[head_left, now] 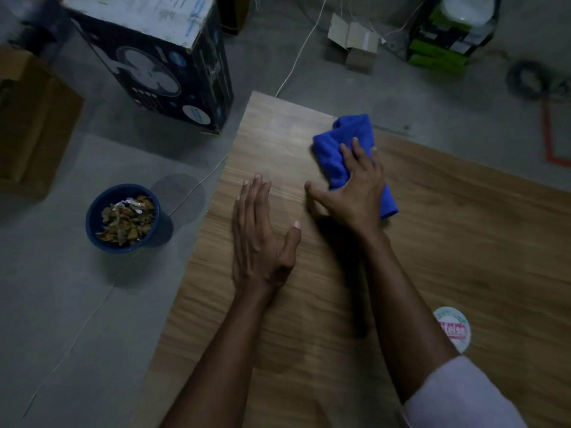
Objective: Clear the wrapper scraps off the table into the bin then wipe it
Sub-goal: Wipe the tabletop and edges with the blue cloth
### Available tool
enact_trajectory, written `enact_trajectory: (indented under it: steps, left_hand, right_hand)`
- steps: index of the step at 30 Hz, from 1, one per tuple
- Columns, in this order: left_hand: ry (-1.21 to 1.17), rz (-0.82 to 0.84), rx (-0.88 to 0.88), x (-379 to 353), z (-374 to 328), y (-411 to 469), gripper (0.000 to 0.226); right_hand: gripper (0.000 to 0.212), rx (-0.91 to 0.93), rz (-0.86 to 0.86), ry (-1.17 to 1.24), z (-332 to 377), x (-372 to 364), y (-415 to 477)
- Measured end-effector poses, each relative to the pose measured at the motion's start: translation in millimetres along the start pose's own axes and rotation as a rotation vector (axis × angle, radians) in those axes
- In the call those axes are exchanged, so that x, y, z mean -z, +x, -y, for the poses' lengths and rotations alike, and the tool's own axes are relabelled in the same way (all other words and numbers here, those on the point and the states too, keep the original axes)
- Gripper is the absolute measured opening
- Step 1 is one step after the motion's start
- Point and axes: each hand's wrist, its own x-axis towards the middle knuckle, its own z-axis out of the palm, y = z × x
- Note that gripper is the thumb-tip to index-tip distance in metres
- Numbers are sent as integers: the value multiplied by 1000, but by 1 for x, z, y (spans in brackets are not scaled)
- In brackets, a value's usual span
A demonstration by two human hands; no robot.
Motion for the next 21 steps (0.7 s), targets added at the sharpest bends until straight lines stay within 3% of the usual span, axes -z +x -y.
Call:
enact_trajectory:
  steps: [4, 9, 13, 21]
  left_hand:
    - [-7, 14, 11, 1, 1, 1, 79]
    - [-21, 1, 12, 2, 1, 0, 79]
    - [-14, 11, 12, 2, 1, 0, 79]
    - [2, 9, 10, 1, 1, 0, 79]
  right_hand:
    - [96, 14, 17, 13, 2, 1, 0]
    - [80, -16, -98, 138, 8, 1, -6]
    - [84, 4, -21, 114, 3, 6, -8]
    - [84, 12, -45, 103, 3, 5, -5]
